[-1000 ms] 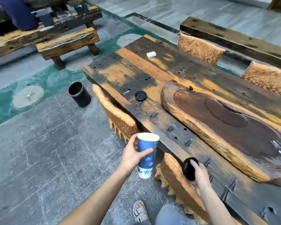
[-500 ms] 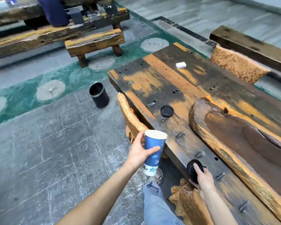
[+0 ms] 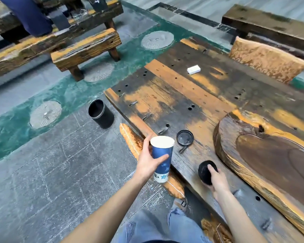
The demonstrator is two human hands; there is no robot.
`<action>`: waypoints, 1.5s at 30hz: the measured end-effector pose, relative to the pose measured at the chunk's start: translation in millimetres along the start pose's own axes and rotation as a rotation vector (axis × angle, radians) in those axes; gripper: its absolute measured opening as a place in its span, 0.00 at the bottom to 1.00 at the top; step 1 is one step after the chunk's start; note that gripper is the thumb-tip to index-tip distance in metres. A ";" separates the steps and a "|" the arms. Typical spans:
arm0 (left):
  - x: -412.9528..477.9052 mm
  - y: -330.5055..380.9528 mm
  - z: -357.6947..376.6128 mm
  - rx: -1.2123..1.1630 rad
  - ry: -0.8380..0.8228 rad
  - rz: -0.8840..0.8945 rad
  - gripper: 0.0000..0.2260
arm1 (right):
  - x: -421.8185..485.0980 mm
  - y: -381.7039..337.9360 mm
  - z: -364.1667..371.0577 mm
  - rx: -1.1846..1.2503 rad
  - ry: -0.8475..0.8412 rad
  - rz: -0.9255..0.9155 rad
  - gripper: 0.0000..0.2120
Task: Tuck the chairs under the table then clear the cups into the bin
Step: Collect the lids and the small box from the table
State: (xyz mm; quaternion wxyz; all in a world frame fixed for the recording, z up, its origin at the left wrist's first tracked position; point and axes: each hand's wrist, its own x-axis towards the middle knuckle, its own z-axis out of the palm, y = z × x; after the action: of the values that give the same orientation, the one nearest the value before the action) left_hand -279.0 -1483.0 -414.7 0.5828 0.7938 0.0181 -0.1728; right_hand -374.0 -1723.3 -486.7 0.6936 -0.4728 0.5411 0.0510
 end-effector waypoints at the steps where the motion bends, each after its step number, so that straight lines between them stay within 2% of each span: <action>1: 12.4 1.3 -3.2 0.008 0.003 0.004 0.45 | 3.5 -5.1 6.2 0.015 0.006 0.010 0.21; 3: 39.8 2.8 -8.3 0.051 0.005 0.020 0.46 | 9.7 -13.5 18.6 0.030 0.025 0.032 0.20; 8: 119.1 -4.2 -9.2 0.073 0.032 0.054 0.37 | 22.3 -23.8 47.4 0.071 0.067 0.044 0.11; 13: 182.5 -18.9 4.9 0.033 -0.067 0.050 0.38 | 39.8 -17.2 64.7 0.110 0.178 0.023 0.11; 17: 208.2 -31.2 9.0 0.010 -0.117 0.061 0.39 | 61.4 -19.5 85.7 0.102 0.192 -0.023 0.14; 19: 213.8 -34.7 7.4 0.007 -0.149 0.083 0.39 | 74.8 -23.4 101.6 0.073 0.196 -0.045 0.09; 24: 215.2 -39.4 -2.1 0.079 -0.244 0.144 0.37 | 110.2 -37.0 137.7 0.038 0.227 -0.076 0.09; 28: 213.7 -41.1 -8.5 0.092 -0.246 0.155 0.37 | 134.6 -44.3 149.1 -0.186 0.307 -0.126 0.15; 34: 215.6 -43.1 -6.7 0.124 -0.250 0.137 0.37 | 137.1 -47.9 155.8 -0.786 0.492 -0.278 0.18; 41: 213.6 -37.8 -6.4 0.174 -0.245 0.129 0.38 | 136.3 -47.9 158.4 -1.075 0.536 -0.397 0.21; 45: 211.2 -36.1 -5.3 0.167 -0.224 0.117 0.38 | 137.3 -47.1 153.3 -1.032 0.500 -0.393 0.24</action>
State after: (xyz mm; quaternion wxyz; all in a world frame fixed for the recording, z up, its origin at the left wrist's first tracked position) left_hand -87.5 -1503.0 -508.9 0.5222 0.8150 -0.1076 -0.2269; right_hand -182.7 -1700.6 -573.1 0.2231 -0.8369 0.4956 0.0652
